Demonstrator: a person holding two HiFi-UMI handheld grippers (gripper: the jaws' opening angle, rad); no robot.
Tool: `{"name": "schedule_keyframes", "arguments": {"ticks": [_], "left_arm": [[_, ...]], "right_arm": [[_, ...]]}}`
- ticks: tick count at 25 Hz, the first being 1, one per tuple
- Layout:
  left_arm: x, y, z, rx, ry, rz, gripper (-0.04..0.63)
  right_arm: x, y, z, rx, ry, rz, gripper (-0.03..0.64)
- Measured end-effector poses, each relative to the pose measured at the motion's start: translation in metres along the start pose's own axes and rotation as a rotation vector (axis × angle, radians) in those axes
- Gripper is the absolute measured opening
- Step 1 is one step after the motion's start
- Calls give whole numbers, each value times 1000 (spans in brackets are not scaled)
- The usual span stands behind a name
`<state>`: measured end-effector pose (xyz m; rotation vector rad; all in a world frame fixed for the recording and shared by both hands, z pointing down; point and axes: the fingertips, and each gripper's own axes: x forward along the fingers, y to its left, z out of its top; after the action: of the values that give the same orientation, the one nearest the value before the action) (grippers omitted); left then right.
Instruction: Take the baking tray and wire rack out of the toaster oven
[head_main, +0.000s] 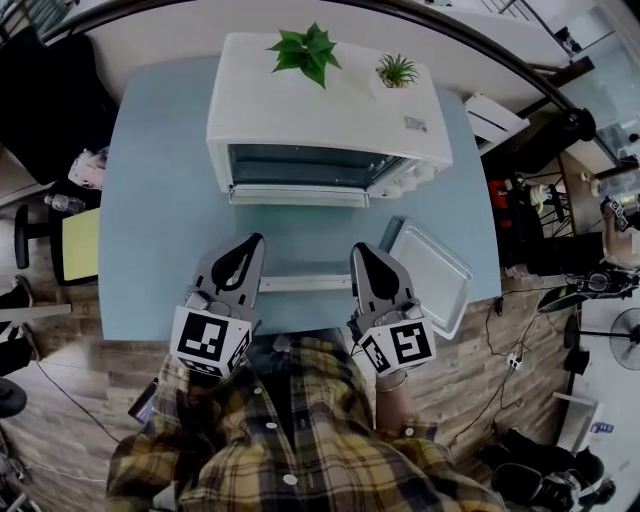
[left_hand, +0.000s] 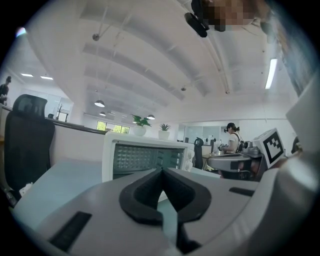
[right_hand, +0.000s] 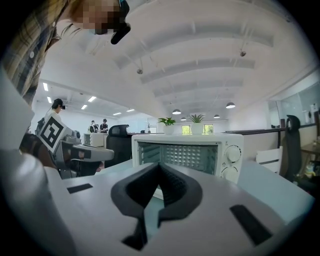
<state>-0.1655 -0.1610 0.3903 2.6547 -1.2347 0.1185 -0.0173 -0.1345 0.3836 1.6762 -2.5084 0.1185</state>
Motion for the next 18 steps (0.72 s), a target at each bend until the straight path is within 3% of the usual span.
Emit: {"name": "schedule_keyframes", "arguments": {"ticks": [18], "left_arm": [[-1,8,-1,-31,-14,19,-9]], "right_arm": [[-3,-5,-6,22,10,-33,0]]}}
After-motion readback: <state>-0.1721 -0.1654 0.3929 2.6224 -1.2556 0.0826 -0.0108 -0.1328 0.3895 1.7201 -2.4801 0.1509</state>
